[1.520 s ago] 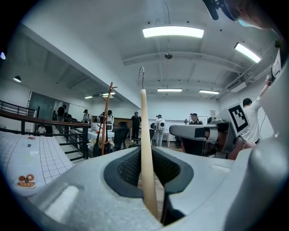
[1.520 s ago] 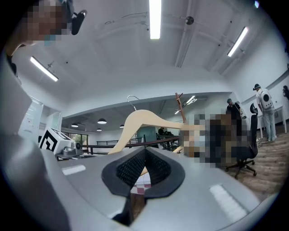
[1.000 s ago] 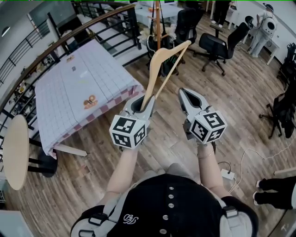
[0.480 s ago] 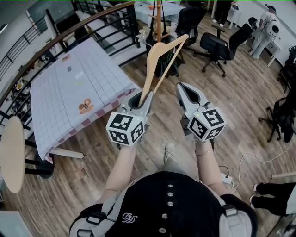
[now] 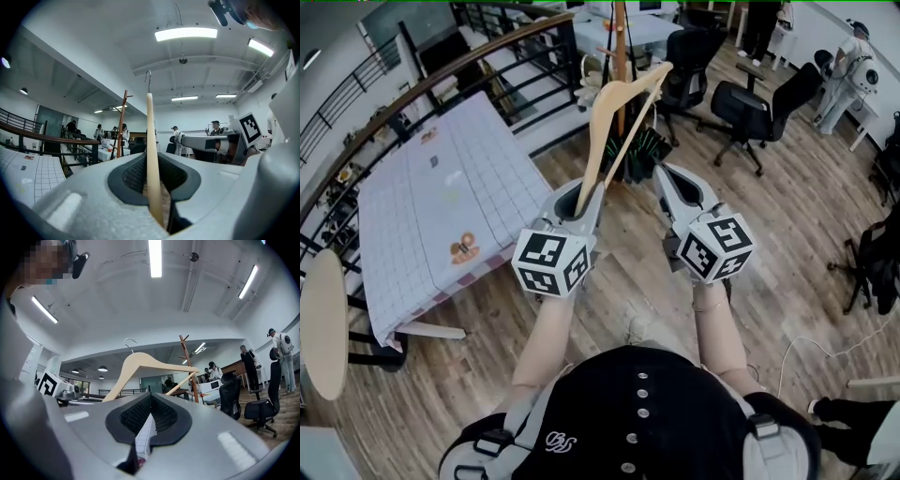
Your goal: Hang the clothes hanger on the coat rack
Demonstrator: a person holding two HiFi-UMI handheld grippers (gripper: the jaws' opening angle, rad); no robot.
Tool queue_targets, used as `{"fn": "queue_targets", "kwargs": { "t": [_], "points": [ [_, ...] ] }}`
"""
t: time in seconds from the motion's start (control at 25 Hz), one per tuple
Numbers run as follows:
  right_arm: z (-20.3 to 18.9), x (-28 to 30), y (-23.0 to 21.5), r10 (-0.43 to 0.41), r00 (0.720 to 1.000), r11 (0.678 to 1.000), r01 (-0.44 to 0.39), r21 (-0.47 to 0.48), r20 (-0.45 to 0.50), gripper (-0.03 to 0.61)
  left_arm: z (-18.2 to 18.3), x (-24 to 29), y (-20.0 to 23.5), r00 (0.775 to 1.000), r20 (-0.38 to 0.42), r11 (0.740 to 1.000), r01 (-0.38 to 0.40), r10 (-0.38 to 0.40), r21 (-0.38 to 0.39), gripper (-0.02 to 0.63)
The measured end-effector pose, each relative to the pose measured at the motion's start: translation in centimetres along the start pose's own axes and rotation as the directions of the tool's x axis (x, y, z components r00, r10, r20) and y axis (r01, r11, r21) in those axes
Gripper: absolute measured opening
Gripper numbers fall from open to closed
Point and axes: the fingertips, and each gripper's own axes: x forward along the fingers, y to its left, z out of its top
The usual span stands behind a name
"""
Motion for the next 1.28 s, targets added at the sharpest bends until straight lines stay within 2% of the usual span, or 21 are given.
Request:
{"fn": "queue_targets", "kwargs": {
  "t": [0.16,0.6,0.96,1.28],
  "points": [
    [0.2,2.6,-2.4,0.025,1.0,1.0,-0.025,0.002,0.005,0.0,0.5,3.0,1.5,1.0,0.0,0.999,-0.023,0.023,0.026,0.052],
    [1.4,5.9,-8.7,0.059,0.998,0.998,-0.059,-0.013,0.0,0.0,1.7,10.0,2.9,0.998,0.036,0.998,-0.056,0.055,0.014,0.052],
    [-0.7,7.2,-10.8,0.078,0.997,0.997,-0.078,0.009,-0.03,0.0,0.9,11.8,3.9,0.998,0.019,0.997,-0.067,0.067,0.046,0.052],
    [-1.5,10.0,-11.3,0.091,0.994,0.995,-0.088,0.041,-0.061,0.0,1.2,13.2,6.4,0.997,0.017,0.997,-0.076,0.076,0.013,0.052]
  ]
}}
